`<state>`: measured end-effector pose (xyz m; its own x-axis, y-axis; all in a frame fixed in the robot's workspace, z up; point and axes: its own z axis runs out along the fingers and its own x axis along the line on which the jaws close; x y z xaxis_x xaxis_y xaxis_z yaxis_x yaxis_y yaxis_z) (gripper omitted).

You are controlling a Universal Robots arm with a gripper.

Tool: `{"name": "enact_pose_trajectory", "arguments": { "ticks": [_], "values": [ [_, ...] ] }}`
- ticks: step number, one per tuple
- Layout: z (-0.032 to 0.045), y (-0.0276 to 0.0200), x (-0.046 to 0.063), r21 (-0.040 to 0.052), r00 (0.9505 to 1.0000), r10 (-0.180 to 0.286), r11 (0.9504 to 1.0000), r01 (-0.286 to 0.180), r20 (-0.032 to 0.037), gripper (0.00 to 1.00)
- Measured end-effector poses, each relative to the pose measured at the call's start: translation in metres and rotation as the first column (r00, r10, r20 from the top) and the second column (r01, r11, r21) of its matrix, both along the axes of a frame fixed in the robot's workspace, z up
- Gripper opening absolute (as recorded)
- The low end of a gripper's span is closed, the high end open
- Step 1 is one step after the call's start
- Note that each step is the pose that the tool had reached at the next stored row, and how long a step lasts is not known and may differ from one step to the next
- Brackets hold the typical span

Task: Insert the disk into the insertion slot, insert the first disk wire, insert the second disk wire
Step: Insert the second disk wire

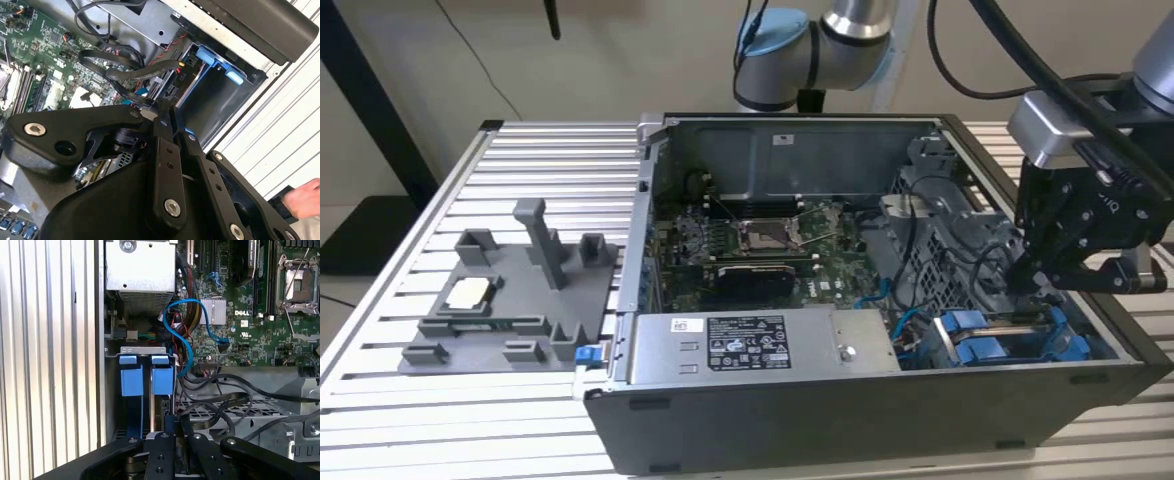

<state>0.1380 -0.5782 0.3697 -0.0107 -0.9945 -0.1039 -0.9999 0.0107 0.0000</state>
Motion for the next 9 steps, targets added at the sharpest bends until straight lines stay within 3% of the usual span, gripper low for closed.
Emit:
{"name": "enact_pose_trajectory", "arguments": {
  "ticks": [9],
  "values": [
    [-0.0039, 0.0000, -0.0001, 0.0000, 1.0000, 0.000, 1.0000, 0.000, -0.0013, 0.16]
  ]
}}
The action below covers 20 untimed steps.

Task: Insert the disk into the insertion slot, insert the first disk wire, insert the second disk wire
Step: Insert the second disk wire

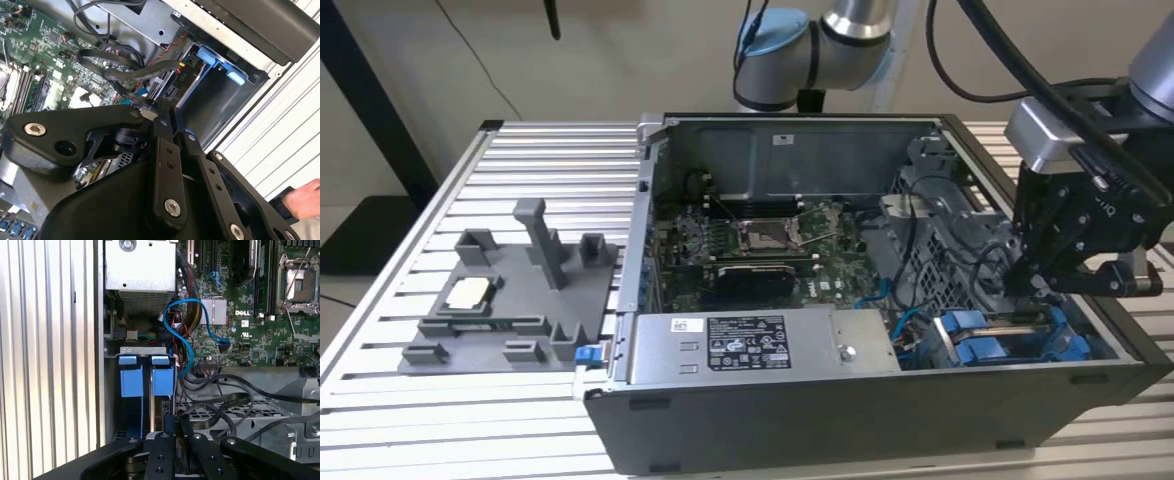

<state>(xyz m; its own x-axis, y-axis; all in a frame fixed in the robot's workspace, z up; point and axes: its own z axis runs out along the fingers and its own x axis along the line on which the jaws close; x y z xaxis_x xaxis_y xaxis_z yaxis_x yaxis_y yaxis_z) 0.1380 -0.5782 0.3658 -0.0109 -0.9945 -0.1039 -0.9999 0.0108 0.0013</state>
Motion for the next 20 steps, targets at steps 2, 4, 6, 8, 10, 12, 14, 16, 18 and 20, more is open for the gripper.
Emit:
{"name": "enact_pose_trajectory", "arguments": {
  "ticks": [2, 4, 6, 8, 10, 12, 14, 16, 18, 20],
  "values": [
    [-0.0023, 0.0000, 0.000, 0.0001, 1.0000, 0.000, 1.0000, 0.000, -0.0001, 0.16],
    [-0.0049, -0.0001, 0.000, -0.0001, 1.0000, 0.000, 1.0000, 0.000, -0.0001, 0.16],
    [-0.0079, -0.0001, 0.000, -0.0001, 1.0000, 0.000, 1.0000, 0.000, -0.0001, 0.16],
    [-0.0103, -0.0002, 0.000, -0.0001, 1.0000, 0.000, 1.0000, 0.000, -0.0001, 0.16],
    [-0.0116, -0.0002, 0.000, -0.0002, 1.0000, 0.000, 1.0000, 0.000, -0.0001, 0.16],
    [-0.0120, -0.0002, 0.000, -0.0003, 1.0000, 0.000, 1.0000, 0.000, -0.0001, 0.16],
    [-0.0123, -0.0002, 0.000, -0.0001, 1.0000, 0.000, 1.0000, 0.000, -0.0001, 0.16],
    [-0.0126, -0.0002, 0.000, 0.0000, 1.0000, 0.000, 1.0000, 0.000, -0.0001, 0.16],
    [-0.0131, -0.0002, 0.000, 0.0001, 1.0000, 0.000, 1.0000, 0.000, -0.0001, 0.16],
    [-0.0137, -0.0002, 0.000, 0.0000, 1.0000, 0.000, 1.0000, 0.000, -0.0001, 0.16]
  ]
}}
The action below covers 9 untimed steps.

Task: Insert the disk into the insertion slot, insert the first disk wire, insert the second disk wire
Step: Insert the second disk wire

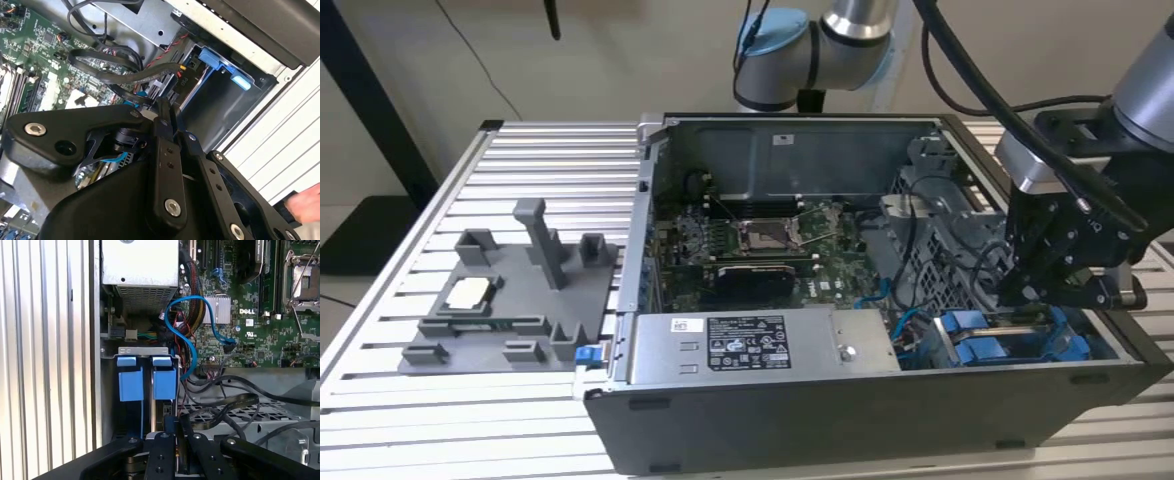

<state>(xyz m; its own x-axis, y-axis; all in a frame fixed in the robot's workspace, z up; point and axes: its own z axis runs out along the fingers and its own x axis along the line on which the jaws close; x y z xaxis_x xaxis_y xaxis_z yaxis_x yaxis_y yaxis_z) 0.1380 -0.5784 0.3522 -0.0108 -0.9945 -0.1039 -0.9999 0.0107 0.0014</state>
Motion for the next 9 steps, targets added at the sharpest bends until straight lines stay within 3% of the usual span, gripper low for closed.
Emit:
{"name": "enact_pose_trajectory", "arguments": {
  "ticks": [9],
  "values": [
    [-0.0036, 0.0000, 0.0002, 0.0001, 1.0000, 0.000, 1.0000, 0.000, 0.0000, 0.16]
  ]
}}
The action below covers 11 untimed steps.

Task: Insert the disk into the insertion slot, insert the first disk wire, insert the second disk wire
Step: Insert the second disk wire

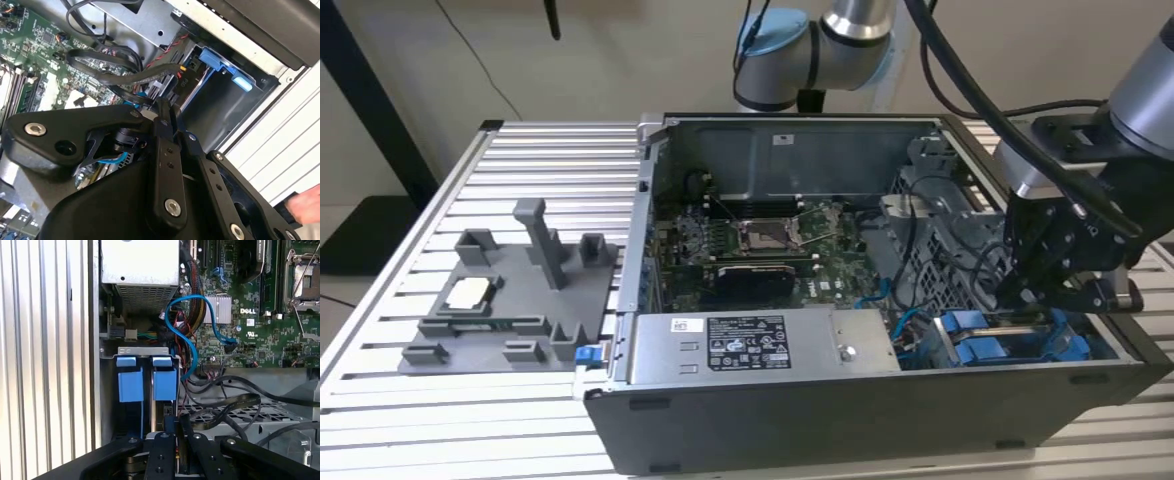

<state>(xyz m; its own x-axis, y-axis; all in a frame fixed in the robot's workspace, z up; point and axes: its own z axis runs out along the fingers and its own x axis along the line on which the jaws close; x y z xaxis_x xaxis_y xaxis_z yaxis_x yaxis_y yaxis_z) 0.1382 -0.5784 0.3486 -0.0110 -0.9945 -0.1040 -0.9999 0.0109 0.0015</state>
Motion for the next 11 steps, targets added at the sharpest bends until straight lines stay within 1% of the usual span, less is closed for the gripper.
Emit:
{"name": "enact_pose_trajectory", "arguments": {
  "ticks": [5, 11],
  "values": [
    [-0.0030, 0.0000, 0.0045, -0.0002, 1.0000, 0.000, 1.0000, 0.000, 0.0000, 0.16],
    [-0.0063, -0.0004, 0.0061, -0.0003, 1.0000, 0.000, 1.0000, 0.000, 0.0000, 0.16]
  ]
}}
